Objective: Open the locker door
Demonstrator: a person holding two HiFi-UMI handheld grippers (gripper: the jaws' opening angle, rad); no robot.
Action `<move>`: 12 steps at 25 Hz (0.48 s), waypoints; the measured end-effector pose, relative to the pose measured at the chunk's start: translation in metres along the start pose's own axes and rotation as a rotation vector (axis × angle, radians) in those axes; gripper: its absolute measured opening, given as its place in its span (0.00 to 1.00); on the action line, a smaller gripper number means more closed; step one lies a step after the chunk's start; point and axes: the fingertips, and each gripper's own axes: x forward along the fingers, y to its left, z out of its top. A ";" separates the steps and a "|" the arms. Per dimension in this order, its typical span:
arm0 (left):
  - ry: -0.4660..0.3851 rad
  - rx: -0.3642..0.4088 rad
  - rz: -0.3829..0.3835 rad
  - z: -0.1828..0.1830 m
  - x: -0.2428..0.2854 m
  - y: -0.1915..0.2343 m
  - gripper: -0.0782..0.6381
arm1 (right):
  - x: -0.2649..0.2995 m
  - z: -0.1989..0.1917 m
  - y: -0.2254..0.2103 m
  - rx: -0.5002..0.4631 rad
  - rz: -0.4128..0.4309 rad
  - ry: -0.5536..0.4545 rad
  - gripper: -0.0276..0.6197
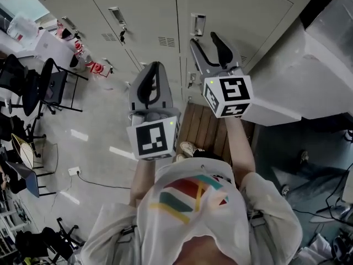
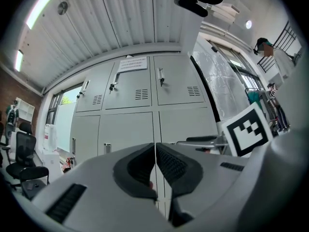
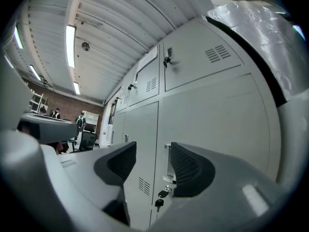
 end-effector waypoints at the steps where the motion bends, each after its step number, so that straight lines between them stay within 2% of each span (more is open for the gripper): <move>1: 0.002 0.001 0.003 0.000 -0.001 0.001 0.13 | 0.009 -0.006 -0.001 0.013 0.006 0.017 0.38; 9: 0.009 0.019 0.036 -0.004 -0.004 0.010 0.13 | 0.060 -0.044 -0.008 0.038 -0.001 0.117 0.41; 12: 0.041 0.030 0.036 -0.008 -0.004 0.011 0.13 | 0.070 -0.054 -0.008 0.033 -0.006 0.145 0.41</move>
